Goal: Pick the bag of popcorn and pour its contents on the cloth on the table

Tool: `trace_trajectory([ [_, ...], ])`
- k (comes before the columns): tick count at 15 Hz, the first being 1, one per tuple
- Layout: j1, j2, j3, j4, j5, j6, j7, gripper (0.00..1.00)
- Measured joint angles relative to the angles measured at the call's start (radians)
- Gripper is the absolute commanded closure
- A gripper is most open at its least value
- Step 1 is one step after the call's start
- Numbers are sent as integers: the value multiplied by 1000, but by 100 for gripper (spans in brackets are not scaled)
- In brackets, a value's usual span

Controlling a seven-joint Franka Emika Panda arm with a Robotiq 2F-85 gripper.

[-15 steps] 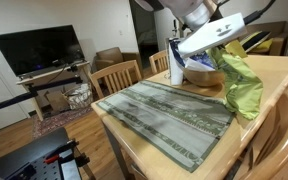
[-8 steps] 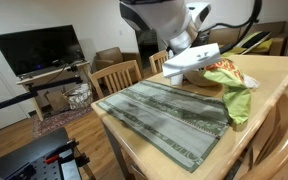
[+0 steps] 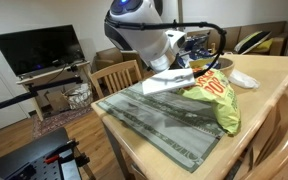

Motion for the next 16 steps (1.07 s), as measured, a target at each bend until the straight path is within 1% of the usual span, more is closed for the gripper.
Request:
trace_trajectory([
  [2,9,-12,7,-24,-6,-1,0,100],
  [7,29,-61,56,-57,-15,-1,0,100],
  [10,41,-82,70,-75,-21,-1,0,100],
  [11,46,-86,70,-81,-25,-1,0,94],
  [12,49,-89,70,-86,-33,-1,0,73],
  [13,53,-91,70,-93,-41,0,0,68],
  [14,55,-91,69,-99,-49,0,0,59],
  [16,55,-91,67,-105,-66,1,0,45],
])
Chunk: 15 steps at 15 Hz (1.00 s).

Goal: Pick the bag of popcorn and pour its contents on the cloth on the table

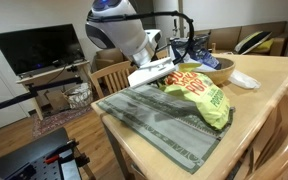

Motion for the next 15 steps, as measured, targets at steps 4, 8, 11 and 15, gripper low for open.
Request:
trace_trajectory([
  [4,0,-2,-7,-4,-21,0,0,15],
  [8,0,-5,-9,-13,-37,0,0,0],
  [11,-5,-11,-18,-14,-49,-13,0,0],
  [15,-21,-27,-97,-4,-89,-89,48,0],
])
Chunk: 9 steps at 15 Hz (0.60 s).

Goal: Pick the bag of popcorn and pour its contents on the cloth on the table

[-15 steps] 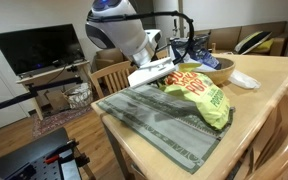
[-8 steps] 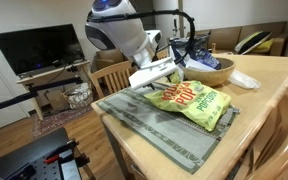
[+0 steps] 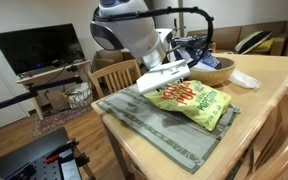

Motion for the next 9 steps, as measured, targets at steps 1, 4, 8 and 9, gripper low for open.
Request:
trace_trajectory([
  [1,-6,0,-23,12,-10,-11,13,0],
  [4,-19,7,-82,49,-33,-52,39,0],
  [8,-19,24,-112,74,-39,-61,47,0],
  [9,-19,27,-112,74,-39,-61,47,0],
])
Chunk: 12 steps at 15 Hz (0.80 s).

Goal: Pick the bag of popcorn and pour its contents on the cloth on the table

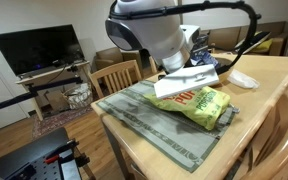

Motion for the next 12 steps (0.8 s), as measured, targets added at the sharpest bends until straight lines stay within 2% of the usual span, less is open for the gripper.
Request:
trace_trajectory([
  [8,2,4,1,-1,0,0,0,0],
  [12,2,44,5,-2,3,0,-9,0],
])
